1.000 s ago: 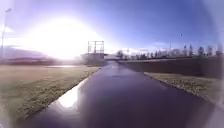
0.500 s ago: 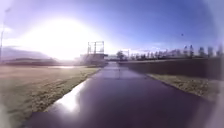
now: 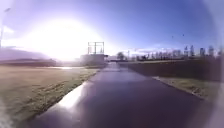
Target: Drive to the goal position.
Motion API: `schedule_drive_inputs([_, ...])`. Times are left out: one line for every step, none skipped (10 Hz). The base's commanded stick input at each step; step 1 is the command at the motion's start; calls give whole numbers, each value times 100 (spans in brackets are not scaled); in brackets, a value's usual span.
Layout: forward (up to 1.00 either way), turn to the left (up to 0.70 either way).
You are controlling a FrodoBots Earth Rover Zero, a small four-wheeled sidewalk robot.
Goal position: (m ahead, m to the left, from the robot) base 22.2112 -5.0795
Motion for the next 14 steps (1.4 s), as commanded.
schedule_drive_inputs([100,-19])
schedule_drive_inputs([100,-2])
schedule_drive_inputs([100,-1])
schedule_drive_inputs([100,0])
schedule_drive_inputs([100,0])
schedule_drive_inputs([100,0])
schedule_drive_inputs([100,0])
schedule_drive_inputs([100,-9])
schedule_drive_inputs([100,-17])
schedule_drive_inputs([100,-20])
schedule_drive_inputs([100,-5])
schedule_drive_inputs([100,-3])
schedule_drive_inputs([100,0])
schedule_drive_inputs([100,0])
